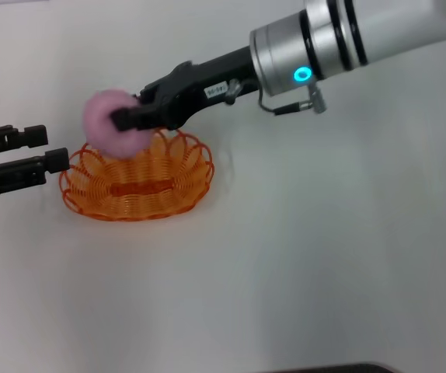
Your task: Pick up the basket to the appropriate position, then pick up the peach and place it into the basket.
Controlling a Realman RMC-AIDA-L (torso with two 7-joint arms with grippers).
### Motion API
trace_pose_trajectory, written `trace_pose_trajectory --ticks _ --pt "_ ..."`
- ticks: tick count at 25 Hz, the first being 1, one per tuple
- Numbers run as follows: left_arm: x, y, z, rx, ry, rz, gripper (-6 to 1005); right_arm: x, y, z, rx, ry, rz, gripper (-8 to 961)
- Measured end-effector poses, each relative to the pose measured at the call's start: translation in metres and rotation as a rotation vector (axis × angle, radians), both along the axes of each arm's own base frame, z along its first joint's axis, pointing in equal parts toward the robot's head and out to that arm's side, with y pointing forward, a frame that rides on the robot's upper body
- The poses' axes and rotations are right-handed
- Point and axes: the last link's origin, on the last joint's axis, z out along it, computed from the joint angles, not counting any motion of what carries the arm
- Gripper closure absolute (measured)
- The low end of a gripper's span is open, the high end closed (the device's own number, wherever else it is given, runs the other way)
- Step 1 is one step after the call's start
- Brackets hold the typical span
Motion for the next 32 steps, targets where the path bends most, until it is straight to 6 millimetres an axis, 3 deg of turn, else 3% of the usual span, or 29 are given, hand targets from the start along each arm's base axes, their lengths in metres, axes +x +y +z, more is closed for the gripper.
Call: trace_pose_trajectory --ticks 7,11,18,21,24,32 --pt "0.0 0.0 0.0 0.002 -0.001 -0.001 316 0.004 -0.005 -0.005 -0.011 -0.002 -0.001 534" --pt "0.0 0.001 0.0 0.004 0.0 -0.001 316 0.005 -0.006 -0.004 -0.013 0.002 0.0 387" --pt "0.0 0.0 0.0 0.003 0.0 0.0 316 0.007 -0.008 0.006 -0.008 0.038 0.002 223" --pt "-0.001 0.0 -0.001 0.004 0.0 0.003 316 0.011 -0.012 0.024 0.031 0.124 0.008 153" --pt "-0.002 0.0 0.0 0.007 0.001 0.007 316 0.021 -0.02 0.044 0.09 0.21 0.026 -6" --pt "-0.004 -0.001 0.002 0.018 0.002 0.013 319 0.067 -0.05 0.093 0.071 0.237 0.036 0"
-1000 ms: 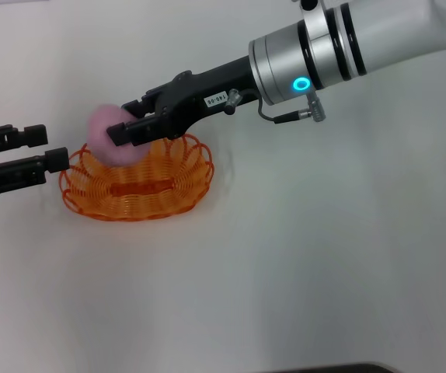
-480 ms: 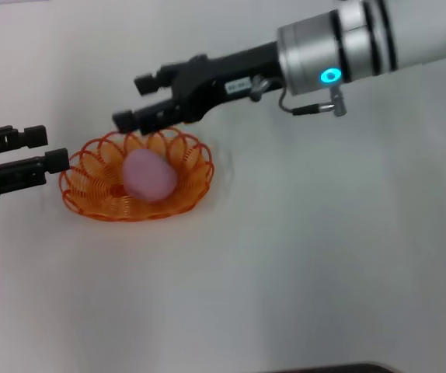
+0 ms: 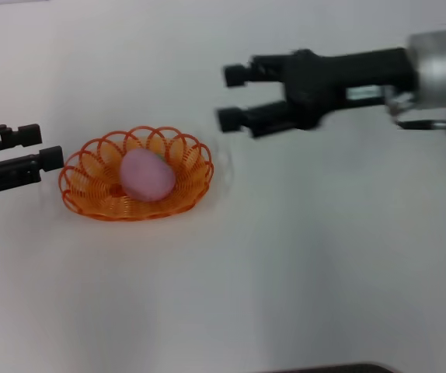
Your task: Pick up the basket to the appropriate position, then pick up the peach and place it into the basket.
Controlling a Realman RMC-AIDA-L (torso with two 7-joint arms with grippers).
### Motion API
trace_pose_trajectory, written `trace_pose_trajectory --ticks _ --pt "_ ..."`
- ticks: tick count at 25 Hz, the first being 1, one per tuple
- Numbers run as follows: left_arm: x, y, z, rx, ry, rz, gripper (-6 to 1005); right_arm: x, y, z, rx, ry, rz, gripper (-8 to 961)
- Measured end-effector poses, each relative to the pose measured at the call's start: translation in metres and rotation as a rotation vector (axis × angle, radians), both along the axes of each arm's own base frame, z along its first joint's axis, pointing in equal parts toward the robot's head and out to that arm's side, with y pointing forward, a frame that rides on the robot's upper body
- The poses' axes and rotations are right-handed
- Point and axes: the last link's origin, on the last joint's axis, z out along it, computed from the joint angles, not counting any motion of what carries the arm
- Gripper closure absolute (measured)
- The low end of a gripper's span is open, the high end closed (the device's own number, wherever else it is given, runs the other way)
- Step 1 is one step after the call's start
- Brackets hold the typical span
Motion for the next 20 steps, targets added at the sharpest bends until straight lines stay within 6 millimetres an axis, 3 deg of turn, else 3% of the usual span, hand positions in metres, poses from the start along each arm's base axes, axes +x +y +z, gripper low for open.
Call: trace_pose_trajectory --ticks 4,8,13,20 --pt "0.0 0.001 0.001 0.004 0.004 0.0 322 0.02 -0.015 0.027 -0.068 -0.024 0.016 3" --pt "-0.001 0.003 0.001 0.011 0.008 0.005 322 0.041 -0.019 0.042 -0.084 -0.099 -0.035 5" --pt "-0.001 0.003 0.001 0.011 0.008 0.007 322 0.061 -0.018 0.044 -0.059 -0.193 -0.094 8" --pt "-0.002 0.002 0.001 0.008 0.014 0.014 322 0.064 -0.014 0.04 -0.021 -0.223 -0.117 12"
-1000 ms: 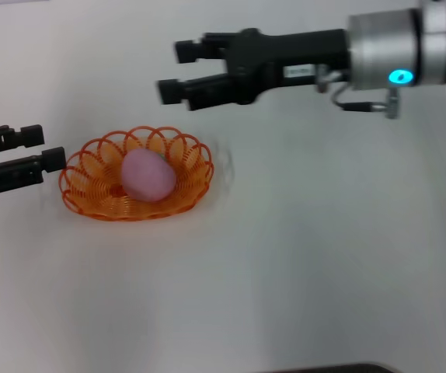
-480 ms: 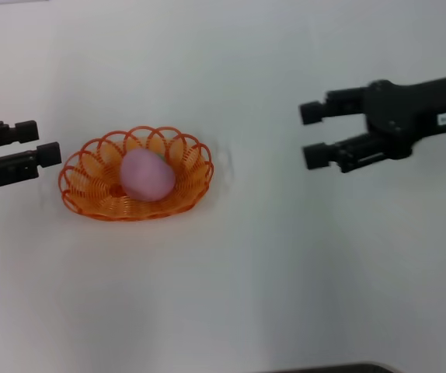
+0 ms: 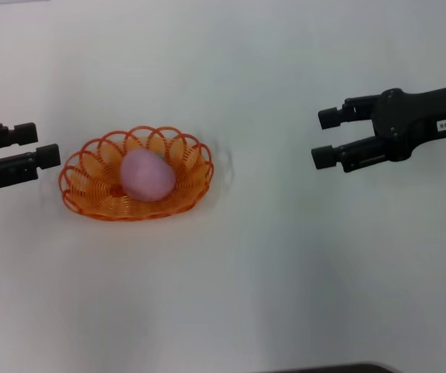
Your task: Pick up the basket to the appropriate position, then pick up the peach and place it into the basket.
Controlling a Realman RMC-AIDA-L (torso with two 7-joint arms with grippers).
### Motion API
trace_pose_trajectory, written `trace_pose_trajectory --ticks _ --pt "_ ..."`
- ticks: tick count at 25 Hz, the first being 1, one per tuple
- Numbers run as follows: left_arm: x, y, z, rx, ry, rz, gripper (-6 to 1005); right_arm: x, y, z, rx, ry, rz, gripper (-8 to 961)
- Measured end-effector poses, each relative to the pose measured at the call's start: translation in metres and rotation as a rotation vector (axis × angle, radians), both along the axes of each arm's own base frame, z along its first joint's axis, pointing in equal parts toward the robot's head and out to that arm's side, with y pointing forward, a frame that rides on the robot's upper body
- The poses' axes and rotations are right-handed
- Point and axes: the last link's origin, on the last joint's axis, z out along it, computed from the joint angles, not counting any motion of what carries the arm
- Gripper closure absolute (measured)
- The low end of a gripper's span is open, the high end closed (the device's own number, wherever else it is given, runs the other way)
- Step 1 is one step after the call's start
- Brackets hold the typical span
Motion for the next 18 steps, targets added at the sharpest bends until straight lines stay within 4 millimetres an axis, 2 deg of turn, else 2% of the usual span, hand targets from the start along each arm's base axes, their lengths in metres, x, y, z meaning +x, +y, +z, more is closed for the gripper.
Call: trace_pose_trajectory --ticks 18 --pt "0.0 0.0007 -0.0003 -0.001 0.003 -0.001 322 -0.0018 0.0057 0.0003 0.04 0.013 -0.01 12"
